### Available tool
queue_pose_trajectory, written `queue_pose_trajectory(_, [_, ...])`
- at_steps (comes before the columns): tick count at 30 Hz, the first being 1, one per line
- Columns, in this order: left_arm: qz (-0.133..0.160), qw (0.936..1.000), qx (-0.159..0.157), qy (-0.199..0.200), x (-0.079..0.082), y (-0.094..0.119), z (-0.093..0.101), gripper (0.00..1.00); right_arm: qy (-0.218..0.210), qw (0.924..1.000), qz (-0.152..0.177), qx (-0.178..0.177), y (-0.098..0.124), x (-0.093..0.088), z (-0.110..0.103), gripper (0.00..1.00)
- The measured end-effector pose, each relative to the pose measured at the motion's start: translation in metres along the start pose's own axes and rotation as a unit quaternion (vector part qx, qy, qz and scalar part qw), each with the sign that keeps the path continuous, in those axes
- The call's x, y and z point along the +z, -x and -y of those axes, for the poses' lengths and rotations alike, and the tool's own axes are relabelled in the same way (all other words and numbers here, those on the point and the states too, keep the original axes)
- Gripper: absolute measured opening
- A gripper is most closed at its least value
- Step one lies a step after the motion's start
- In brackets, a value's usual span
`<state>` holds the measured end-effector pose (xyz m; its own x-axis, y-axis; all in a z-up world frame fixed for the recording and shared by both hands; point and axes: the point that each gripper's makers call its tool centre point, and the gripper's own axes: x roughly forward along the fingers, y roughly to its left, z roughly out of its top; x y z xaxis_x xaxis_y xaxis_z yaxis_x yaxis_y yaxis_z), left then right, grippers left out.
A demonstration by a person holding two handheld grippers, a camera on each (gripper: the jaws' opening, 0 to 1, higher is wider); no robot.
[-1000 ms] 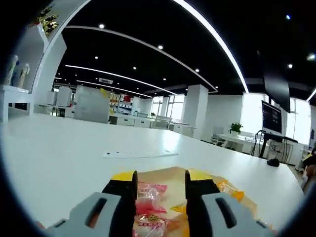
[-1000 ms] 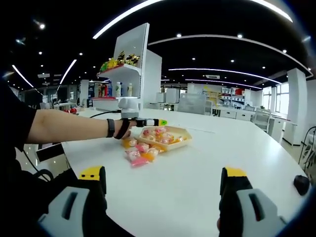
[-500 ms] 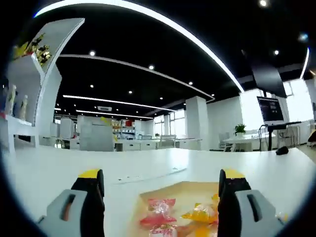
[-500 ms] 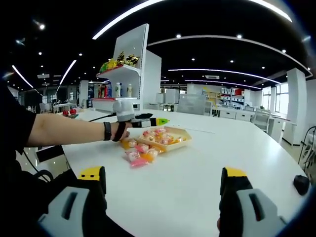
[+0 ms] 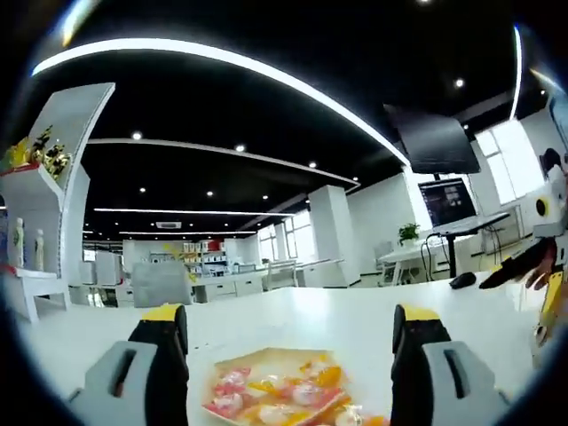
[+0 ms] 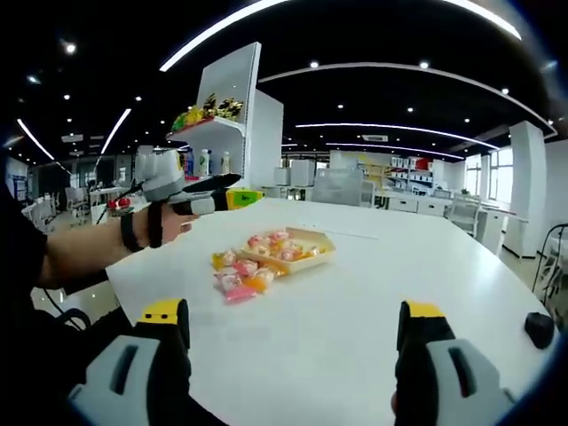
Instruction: Pick up the marshmallows scattered on the table and place them into the bowl on the table
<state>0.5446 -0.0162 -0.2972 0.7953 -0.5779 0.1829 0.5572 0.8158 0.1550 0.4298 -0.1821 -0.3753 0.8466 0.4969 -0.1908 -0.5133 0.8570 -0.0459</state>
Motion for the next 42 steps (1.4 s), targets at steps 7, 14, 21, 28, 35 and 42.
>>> queue_pose_trajectory(7, [-0.042,0.9988,-0.022,0.005,0.000,0.056,0.028,0.95,0.008,0.9999,0.007,0.002,0.003,0.005,-0.002,0.94])
queue_pose_trajectory(14, [-0.101,0.9944,-0.001,-0.029,-0.012,0.109,0.020,0.95,0.010,0.9999,0.013,-0.001,0.005,0.009,-0.002,0.94])
queue_pose_trajectory(21, [-0.096,0.9952,0.011,-0.014,-0.004,0.143,0.022,0.95,0.007,0.9999,0.014,0.006,0.001,0.009,-0.009,0.94])
queue_pose_trajectory(28, [-0.100,0.9944,0.035,0.003,-0.003,0.170,0.014,0.95,0.012,0.9998,0.013,0.012,0.001,0.010,-0.014,0.94])
queue_pose_trajectory(35, [-0.103,0.9922,0.069,0.013,-0.009,0.186,0.000,0.95,0.015,0.9997,0.013,0.012,0.002,0.013,-0.014,0.94])
queue_pose_trajectory(42, [-0.080,0.9939,0.053,0.053,0.000,0.184,0.005,0.95,0.018,0.9996,0.015,0.014,0.003,0.016,-0.017,0.94])
